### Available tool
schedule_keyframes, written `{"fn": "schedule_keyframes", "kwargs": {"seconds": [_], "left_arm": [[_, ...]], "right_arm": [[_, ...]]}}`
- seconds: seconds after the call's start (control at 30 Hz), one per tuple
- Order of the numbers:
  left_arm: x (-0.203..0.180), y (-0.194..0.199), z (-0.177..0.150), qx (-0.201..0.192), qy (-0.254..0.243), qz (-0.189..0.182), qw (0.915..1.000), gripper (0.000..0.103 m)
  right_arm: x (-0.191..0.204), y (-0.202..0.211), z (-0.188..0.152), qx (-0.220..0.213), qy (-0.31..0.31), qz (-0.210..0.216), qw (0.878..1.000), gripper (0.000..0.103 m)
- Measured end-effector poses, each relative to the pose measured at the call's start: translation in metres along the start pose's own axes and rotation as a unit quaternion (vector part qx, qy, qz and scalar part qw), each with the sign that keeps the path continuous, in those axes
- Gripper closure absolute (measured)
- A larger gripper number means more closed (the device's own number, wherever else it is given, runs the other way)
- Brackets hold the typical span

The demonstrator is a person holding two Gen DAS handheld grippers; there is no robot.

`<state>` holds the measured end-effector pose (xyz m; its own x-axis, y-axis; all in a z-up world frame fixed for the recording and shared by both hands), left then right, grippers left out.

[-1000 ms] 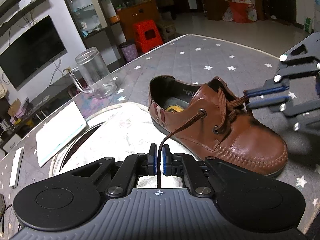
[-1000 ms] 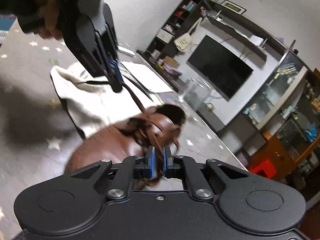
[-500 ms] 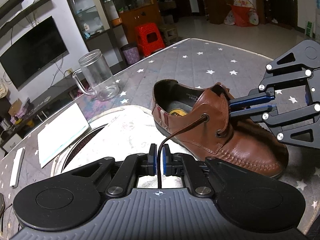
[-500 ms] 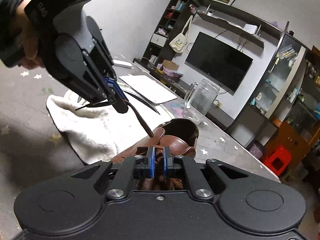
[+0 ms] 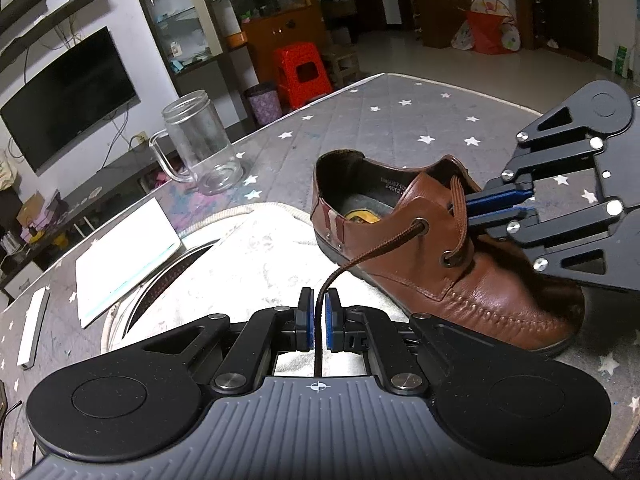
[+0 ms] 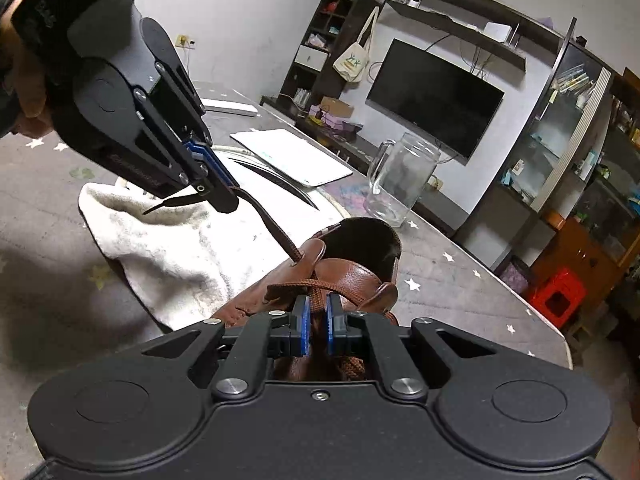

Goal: Lace up shoes with both hands

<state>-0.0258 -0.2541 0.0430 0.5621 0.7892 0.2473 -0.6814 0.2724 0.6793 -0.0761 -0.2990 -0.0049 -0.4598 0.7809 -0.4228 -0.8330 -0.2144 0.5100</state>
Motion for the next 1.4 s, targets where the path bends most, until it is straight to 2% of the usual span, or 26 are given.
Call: {"fn": "schedule_keyframes", "kwargs": {"seconds": [0.17, 0.27, 0.3, 0.4, 0.6, 0.67, 1.03, 1.17, 1.27, 1.4], "left_arm": [[-0.002, 0.002, -0.001, 0.001, -0.004, -0.001, 1.0000, 0.098], [-0.004, 0.005, 0.000, 0.001, -0.006, -0.001, 1.0000, 0.096], [-0.004, 0.005, 0.000, 0.001, -0.006, -0.001, 1.0000, 0.093], [-0.009, 0.005, 0.000, -0.005, -0.009, 0.007, 0.9999, 0.067], [-0.017, 0.010, 0.006, -0.017, -0.005, 0.002, 0.9998, 0.060], [-0.025, 0.013, 0.011, -0.022, -0.011, -0.009, 0.9996, 0.059], [-0.074, 0.008, 0.040, -0.045, -0.052, -0.068, 0.9953, 0.059], [-0.082, -0.002, 0.049, -0.042, -0.056, -0.076, 0.9946, 0.059], [-0.083, -0.007, 0.052, -0.040, -0.055, -0.079, 0.9946, 0.059], [-0.082, -0.009, 0.055, -0.036, -0.051, -0.085, 0.9944, 0.059]], "right_arm": [[0.003, -0.009, 0.001, 0.007, 0.012, 0.006, 1.000, 0.095], [0.005, -0.011, 0.003, -0.002, 0.023, -0.006, 1.000, 0.096], [0.008, -0.009, 0.003, -0.007, 0.030, -0.016, 0.999, 0.097], [0.016, -0.001, 0.005, -0.021, 0.060, -0.049, 0.997, 0.099], [0.032, 0.023, 0.004, -0.040, 0.134, -0.135, 0.981, 0.100], [0.036, 0.024, 0.003, -0.042, 0.153, -0.160, 0.974, 0.100], [0.017, 0.031, 0.031, -0.042, 0.137, -0.233, 0.962, 0.100], [0.005, 0.037, 0.037, -0.051, 0.156, -0.274, 0.948, 0.100], [0.000, 0.039, 0.049, -0.056, 0.158, -0.293, 0.941, 0.100], [-0.038, 0.050, 0.028, -0.059, 0.149, -0.328, 0.931, 0.100]]}}
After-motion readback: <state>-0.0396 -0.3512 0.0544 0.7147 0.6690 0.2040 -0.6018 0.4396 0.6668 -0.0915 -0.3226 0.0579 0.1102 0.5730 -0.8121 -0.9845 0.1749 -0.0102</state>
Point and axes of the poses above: each gripper's, at about its wrist camera, not at the fingertips, and y roughly against the way its jaws point, x to its left, z to its top, the point moved 5 cm from there along -y, roughly the way its jaws point, and after that the axes turned 1 degree about x, right-handed, at the moved point
